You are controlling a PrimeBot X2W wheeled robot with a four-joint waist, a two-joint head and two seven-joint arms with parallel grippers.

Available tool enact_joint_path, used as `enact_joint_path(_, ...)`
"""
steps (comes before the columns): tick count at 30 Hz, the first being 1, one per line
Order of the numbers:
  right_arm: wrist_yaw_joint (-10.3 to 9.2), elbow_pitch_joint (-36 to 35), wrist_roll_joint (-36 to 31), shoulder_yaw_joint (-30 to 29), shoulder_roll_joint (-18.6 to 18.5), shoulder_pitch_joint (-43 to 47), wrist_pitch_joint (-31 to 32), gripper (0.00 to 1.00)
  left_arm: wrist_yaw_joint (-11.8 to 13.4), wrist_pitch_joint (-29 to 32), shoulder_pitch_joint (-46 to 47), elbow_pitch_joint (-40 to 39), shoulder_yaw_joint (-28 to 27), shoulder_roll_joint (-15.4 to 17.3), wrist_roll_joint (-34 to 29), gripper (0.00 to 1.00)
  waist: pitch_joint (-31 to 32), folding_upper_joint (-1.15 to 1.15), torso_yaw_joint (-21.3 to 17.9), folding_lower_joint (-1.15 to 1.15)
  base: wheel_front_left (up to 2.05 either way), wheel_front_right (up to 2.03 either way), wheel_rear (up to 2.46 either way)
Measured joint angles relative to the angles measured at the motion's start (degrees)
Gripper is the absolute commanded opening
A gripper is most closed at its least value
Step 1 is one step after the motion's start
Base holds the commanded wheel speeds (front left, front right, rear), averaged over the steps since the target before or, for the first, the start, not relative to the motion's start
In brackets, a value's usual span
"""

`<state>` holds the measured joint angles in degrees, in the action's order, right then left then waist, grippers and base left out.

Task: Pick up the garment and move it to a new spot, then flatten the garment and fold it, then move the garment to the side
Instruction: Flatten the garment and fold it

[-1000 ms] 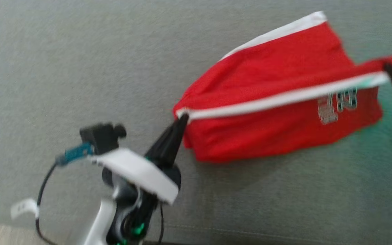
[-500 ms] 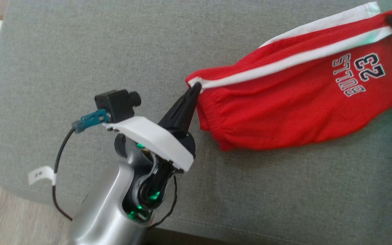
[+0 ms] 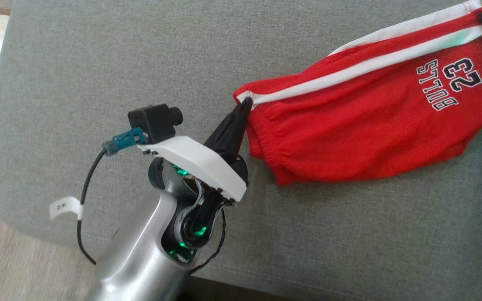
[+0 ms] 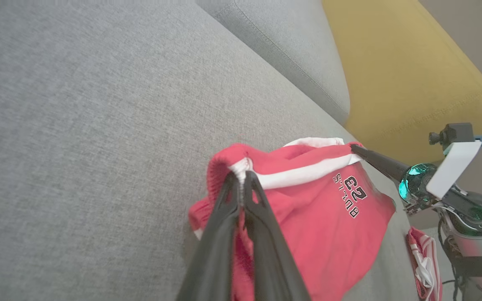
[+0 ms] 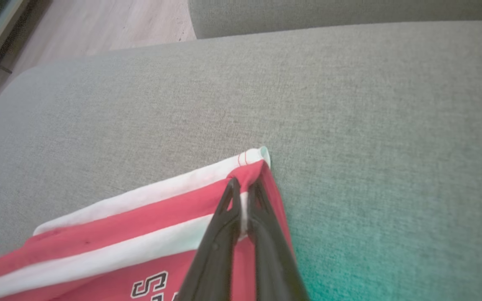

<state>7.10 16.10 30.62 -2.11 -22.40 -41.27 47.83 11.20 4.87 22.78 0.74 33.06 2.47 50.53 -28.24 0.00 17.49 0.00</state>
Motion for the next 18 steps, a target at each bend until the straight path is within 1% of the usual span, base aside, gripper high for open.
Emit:
enact_joint_path(1,0.00,0.2,0.2,0.1,0.0,-0.4,-0.2,0.14,0.2,0.0,0.3,0.0,0.0,0.0,0.0,0.00,0.0,0.00,0.0,0.00,0.00,0.00,0.00)
enact_joint_path(3,0.00,0.2,0.8,0.6,0.0,-0.7,-1.6,0.09,0.4,-0.5,0.7,0.4,0.0,-0.1,0.0,0.00,0.0,0.00,0.0,0.00,0.00,0.00,0.00)
enact_joint_path(4,0.00,0.2,1.3,0.9,0.0,-0.7,-2.1,0.12,0.5,-0.5,0.8,0.6,0.0,0.0,0.0,0.00,0.1,0.00,0.0,0.00,0.00,0.00,0.00)
enact_joint_path(5,0.00,0.2,1.7,1.3,-0.1,-0.7,-2.6,0.31,0.5,-0.8,0.8,0.7,0.0,0.0,0.0,0.00,0.2,0.00,0.0,0.00,0.00,0.00,0.00)
enact_joint_path(6,0.00,0.2,1.7,1.3,-0.1,-0.7,-2.6,0.74,0.5,-0.8,0.8,0.7,0.0,0.0,0.0,0.00,0.2,0.00,0.0,0.00,0.00,0.00,0.00)
enact_joint_path(7,0.00,0.2,2.1,1.5,-0.1,-0.7,-3.2,1.00,0.8,-1.0,0.8,0.7,0.0,-0.1,0.0,0.00,0.3,0.00,-0.1,0.00,0.00,0.00,0.00)
enact_joint_path(8,0.00,0.4,2.8,2.2,-0.2,-0.7,-3.4,1.00,1.0,-1.0,0.8,0.9,0.2,-0.1,0.0,0.22,0.5,0.00,-0.3,0.00,0.00,0.00,0.00)
enact_joint_path(9,0.00,0.4,3.2,2.8,-0.5,-0.6,-3.4,1.00,1.0,-0.9,0.8,0.9,0.5,0.0,0.0,0.90,0.7,0.00,-0.5,0.00,0.00,0.00,0.00)
enact_joint_path(10,0.00,0.2,3.5,3.4,-0.9,-0.5,-3.1,1.00,1.0,-0.9,0.7,0.9,0.9,0.1,-0.1,0.90,0.9,0.00,-0.7,0.00,0.00,0.00,0.00)
enact_joint_path(11,0.00,-0.1,4.0,3.6,-1.3,-0.4,-2.9,1.00,1.1,-0.9,0.6,0.8,1.4,0.4,-0.4,1.00,1.0,0.00,-1.0,0.00,0.00,0.00,0.00)
enact_joint_path(14,0.00,-1.5,5.5,3.6,-2.4,0.1,-1.8,1.00,2.7,-1.0,-1.0,0.2,1.8,2.1,-3.0,1.00,1.7,0.00,-1.7,0.00,0.00,0.00,0.00)
enact_joint_path(18,0.00,-2.9,5.6,3.2,-4.9,2.9,-0.1,1.00,5.6,-3.7,-5.6,-2.4,1.6,5.1,-6.2,1.00,2.6,0.00,-2.7,0.00,0.00,0.00,0.00)
